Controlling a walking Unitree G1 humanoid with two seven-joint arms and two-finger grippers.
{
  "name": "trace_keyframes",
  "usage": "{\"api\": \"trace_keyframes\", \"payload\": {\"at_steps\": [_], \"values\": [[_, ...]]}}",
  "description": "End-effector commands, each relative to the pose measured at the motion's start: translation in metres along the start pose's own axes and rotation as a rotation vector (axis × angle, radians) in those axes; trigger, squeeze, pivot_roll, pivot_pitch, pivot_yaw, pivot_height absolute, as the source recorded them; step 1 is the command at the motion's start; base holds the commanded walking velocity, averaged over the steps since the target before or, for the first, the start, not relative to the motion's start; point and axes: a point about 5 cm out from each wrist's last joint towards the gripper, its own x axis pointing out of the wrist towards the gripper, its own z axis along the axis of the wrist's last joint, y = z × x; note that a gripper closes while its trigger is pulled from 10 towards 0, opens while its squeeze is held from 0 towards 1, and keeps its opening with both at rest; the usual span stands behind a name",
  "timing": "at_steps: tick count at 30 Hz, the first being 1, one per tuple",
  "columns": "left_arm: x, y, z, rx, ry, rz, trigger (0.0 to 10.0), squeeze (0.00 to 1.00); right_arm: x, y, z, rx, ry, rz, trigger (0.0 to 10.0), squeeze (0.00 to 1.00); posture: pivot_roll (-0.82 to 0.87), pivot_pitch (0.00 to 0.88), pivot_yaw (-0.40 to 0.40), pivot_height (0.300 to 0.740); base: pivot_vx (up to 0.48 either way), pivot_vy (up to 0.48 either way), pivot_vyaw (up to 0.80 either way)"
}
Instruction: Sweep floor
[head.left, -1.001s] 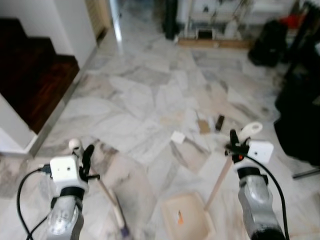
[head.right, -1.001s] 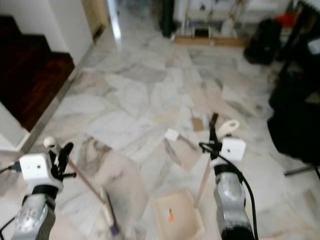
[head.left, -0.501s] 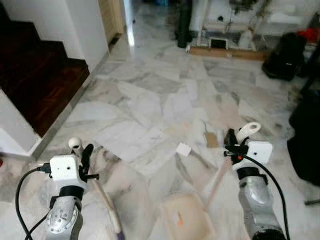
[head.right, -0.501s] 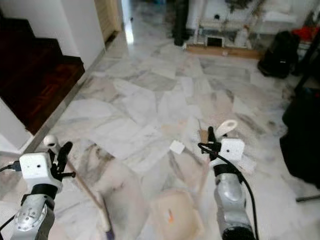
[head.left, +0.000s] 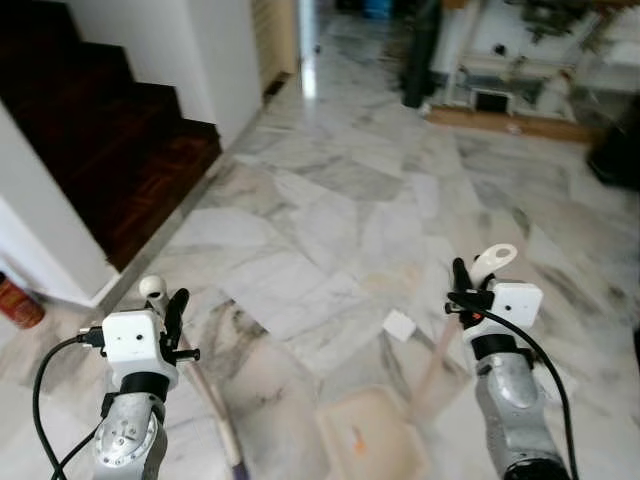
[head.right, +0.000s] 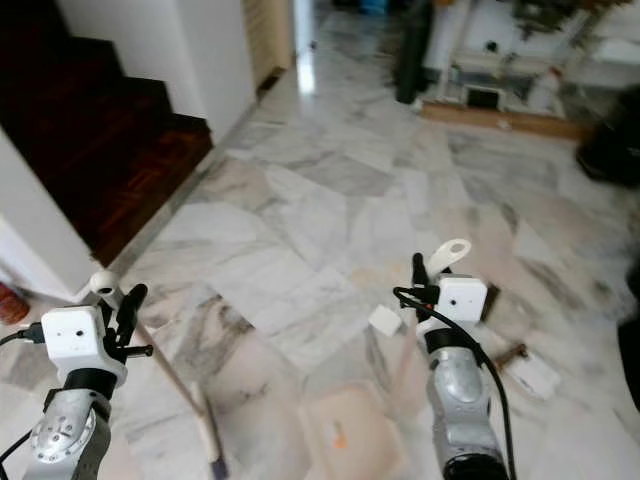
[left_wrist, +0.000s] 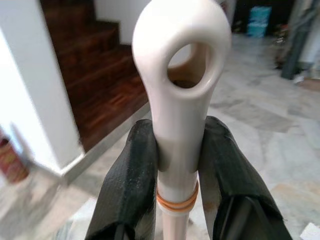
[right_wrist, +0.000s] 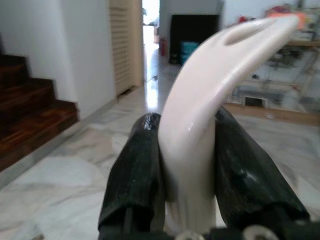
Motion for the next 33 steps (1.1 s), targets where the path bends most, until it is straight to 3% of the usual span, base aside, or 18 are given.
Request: {"api": "trace_keyframes", "payload": {"at_steps": [1,33], "values": [[0.0024,0.0019,0.0066,0.011,-0.034,-0.002,10.0,0.00,0.0060,0.0071,0.0096,0.036,-0.047,0.008,10.0,0.00,0.01,0.061,-0.019,0.740,0.289,0.000,0.00],[0.0034,0.0011,0.0062,0.018,-0.031,-0.008,10.0,0.00,0.0070,0.0078,0.0075,0.076,-0.031,0.004,10.0,0.00,0.01,0.086,-0.018,0.740,0.291,0.000,0.00]]}}
